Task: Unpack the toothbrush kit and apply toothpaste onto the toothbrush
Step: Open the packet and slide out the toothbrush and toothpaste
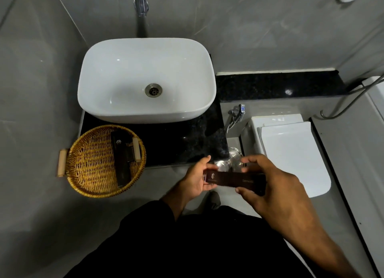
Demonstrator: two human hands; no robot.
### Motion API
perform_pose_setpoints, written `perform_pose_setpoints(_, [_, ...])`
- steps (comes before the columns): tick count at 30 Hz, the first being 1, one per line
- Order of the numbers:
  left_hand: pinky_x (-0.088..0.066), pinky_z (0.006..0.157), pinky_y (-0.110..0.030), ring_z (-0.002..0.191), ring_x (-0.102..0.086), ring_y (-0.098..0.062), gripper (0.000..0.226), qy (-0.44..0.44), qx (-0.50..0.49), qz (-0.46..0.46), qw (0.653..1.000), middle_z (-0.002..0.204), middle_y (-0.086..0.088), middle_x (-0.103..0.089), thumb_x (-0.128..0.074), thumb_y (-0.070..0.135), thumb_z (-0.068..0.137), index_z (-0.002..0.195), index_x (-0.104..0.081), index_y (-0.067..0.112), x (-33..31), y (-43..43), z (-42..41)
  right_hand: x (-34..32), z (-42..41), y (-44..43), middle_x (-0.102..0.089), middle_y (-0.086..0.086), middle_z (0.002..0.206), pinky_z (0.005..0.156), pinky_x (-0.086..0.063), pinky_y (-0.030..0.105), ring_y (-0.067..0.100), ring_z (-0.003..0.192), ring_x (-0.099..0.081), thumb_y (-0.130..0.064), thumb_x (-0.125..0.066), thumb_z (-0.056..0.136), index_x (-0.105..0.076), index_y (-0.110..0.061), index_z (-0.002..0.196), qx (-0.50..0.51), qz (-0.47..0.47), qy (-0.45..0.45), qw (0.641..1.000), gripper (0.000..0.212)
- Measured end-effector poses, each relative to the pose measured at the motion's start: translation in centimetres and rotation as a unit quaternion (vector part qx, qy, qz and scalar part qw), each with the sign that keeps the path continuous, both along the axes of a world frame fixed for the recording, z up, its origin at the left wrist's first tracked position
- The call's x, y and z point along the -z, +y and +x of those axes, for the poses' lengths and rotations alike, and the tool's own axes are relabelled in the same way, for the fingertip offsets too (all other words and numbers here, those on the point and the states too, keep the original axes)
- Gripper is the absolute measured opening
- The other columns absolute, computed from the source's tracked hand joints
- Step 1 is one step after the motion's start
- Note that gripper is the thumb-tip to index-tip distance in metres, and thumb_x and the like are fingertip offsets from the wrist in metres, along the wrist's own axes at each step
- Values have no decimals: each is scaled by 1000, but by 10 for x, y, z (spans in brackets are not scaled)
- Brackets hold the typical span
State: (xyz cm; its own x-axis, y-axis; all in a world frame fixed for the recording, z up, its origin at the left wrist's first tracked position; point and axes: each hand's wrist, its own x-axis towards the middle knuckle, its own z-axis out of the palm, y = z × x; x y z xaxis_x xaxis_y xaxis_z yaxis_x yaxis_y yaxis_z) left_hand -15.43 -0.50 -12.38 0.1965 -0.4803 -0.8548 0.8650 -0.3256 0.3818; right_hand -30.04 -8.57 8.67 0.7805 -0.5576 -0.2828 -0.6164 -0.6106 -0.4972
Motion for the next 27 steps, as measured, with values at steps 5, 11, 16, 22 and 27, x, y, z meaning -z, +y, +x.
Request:
perform_pose_setpoints(5, [-47,36,-19,42,-65,-17,38,-15,-11,18,1000,79,-8,-64,-61,51,90,89,-63,13,4,-5,2,0,-4,-9,-75,-20,104,79,-50,17,8,88,-74,-33,-89,72,-49,-46,119,21,-14,-9,1000,63])
perform_pose_setpoints(11, [-31,30,-11,28,-52,-11,40,-164,-12,109,980,57,-6,-60,-60,45,93,72,-58,12,4,-24,2,-4,-19,-23,-72,-30,95,65,-41,-1,-8,76,-70,-31,-90,69,-48,-55,107,51,5,-10,999,62])
perform_pose_setpoints(16, [-36,32,-12,35,-56,-8,45,-254,-22,114,960,52,-1,-58,-60,45,94,63,-54,12,3,-33,7,2,-40,-36,-68,-30,102,64,-45,8,-7,72,-67,-32,-88,74,-53,-50,115,38,43,67,996,56])
perform_pose_setpoints(22, [-43,49,-21,40,-56,-11,56,-409,23,126,904,38,6,-54,-57,44,95,46,-55,16,-1,-38,23,28,-60,-49,-72,-16,97,84,-52,26,8,95,-70,-39,-75,86,-58,-47,120,-3,101,193,976,38])
perform_pose_setpoints(27, [-41,58,-24,49,-59,-14,58,-527,51,176,830,42,10,-53,-52,42,98,45,-56,19,-5,-30,55,54,-85,-77,-78,-15,89,81,-52,28,10,83,-70,-32,-71,91,-58,-42,107,4,175,227,958,23])
